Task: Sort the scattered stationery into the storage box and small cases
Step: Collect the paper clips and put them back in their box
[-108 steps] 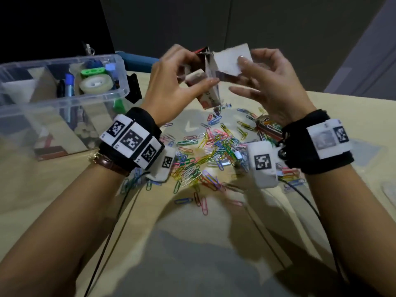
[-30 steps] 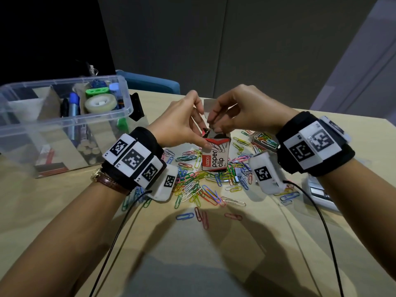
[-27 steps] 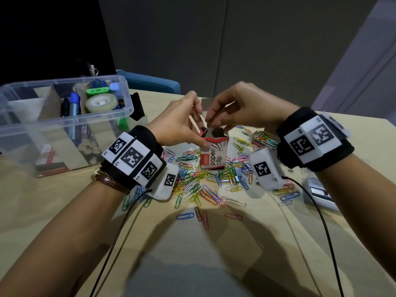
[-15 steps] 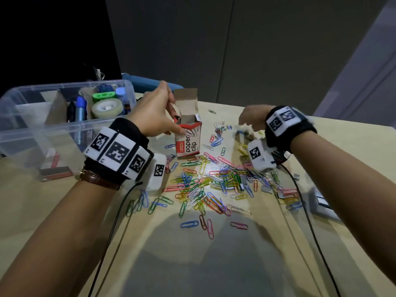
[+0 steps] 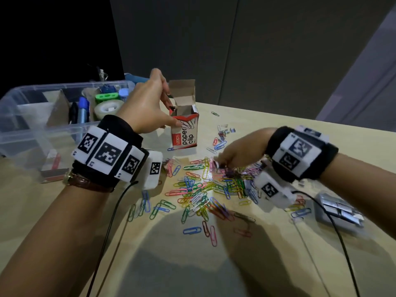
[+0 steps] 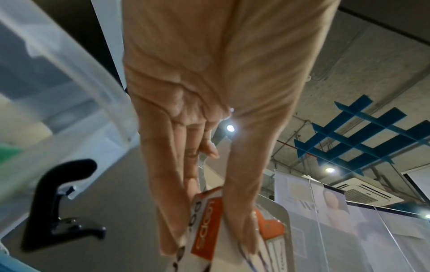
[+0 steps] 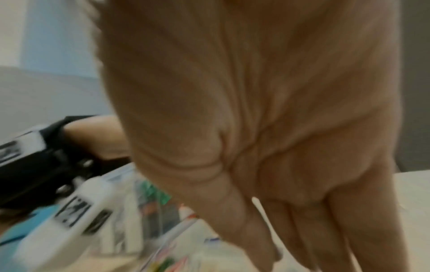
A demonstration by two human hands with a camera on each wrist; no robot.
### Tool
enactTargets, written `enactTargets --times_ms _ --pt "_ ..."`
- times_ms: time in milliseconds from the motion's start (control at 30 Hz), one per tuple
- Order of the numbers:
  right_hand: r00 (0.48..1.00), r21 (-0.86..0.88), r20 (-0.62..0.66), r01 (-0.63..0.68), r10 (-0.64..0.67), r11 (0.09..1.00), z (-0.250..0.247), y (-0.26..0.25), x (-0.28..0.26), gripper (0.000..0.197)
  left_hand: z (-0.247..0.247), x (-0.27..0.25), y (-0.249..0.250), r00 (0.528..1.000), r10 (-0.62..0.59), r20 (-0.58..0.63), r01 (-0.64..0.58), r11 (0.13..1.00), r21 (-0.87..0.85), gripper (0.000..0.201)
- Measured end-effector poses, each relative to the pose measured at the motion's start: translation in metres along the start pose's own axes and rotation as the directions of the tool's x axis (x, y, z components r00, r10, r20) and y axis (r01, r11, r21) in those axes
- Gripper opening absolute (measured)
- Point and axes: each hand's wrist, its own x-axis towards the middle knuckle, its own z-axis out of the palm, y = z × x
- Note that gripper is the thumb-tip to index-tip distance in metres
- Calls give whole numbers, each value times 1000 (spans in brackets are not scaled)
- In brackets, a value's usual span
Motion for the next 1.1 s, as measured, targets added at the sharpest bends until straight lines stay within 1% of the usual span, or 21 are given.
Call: enactTargets --times_ms 33,100,200,233,267,300,333,367,400,433,467,500,533,600,667,767,800,867,1000,1067,1100 --pt "999 -10 -28 -41 41 999 -12 5 4 43 -1 0 -1 1000 -1 -1 1 1000 -6 64" --pt "983 -34 -183 -33 27 999 -40 11 13 47 -3 1 -4 1000 3 3 -3 1000 -18 64" --pt "956 57 -281 -68 81 996 -68 21 51 50 -4 2 -6 1000 14 22 -14 1000 -25 64" --pt "953 41 -290 -73 82 996 -74 33 77 55 -4 3 -7 1000 12 25 -11 999 -34 64" --pt "956 49 -285 -53 65 997 -83 76 142 66 -4 4 -8 1000 8 27 -6 999 -53 64" --pt "960 -4 -276 -57 54 998 -88 137 234 84 -5 4 -9 1000 3 29 0 997 -81 63" --pt "959 -53 -283 3 -18 999 -87 182 299 99 -6 5 -11 999 -3 33 6 994 -113 63" --pt "961 -26 -274 29 -35 999 -87 205 346 99 -6 4 -12 999 -8 38 13 990 -142 62" --pt "972 28 -227 68 -60 997 -88 209 357 89 -7 4 -13 999 -12 44 18 987 -160 62" --pt "983 53 -182 41 -31 998 -88 186 345 79 -9 4 -13 999 -11 49 19 986 -168 62" --pt "979 68 -189 -57 69 996 -86 151 296 72 -9 4 -13 999 -7 54 16 986 -167 62" --pt "967 29 -233 -101 105 994 -76 96 213 67 -9 4 -13 998 -2 57 11 987 -163 62" --pt "968 19 -229 -102 104 995 -69 62 160 63 -9 4 -12 998 4 60 6 988 -156 62" --pt "977 80 -196 -69 83 994 -59 48 141 58 -6 4 -10 998 12 61 -5 993 -114 63" --pt "983 55 -170 -60 69 997 -45 37 113 55 -4 3 -7 998 11 68 -6 997 -72 64" --pt "989 64 -138 54 -45 996 -17 20 78 53 0 -1 -1 994 9 106 -1 997 -73 64" --pt "985 68 -143 109 -99 992 -8 17 66 53 1 -2 1 993 7 122 3 997 -79 64" --pt "980 45 -69 189 -185 981 10 12 46 54 2 -6 6 988 0 157 13 996 -86 63" --pt "954 43 -15 300 -300 953 36 14 3 53 5 -12 10 978 16 209 -2 998 -70 63" --pt "946 132 -79 322 -313 938 37 19 -17 49 7 -15 13 967 39 250 -26 998 -55 61" --pt "933 139 -172 341 -316 930 36 23 -24 47 9 -17 14 960 51 277 -42 998 -39 61"
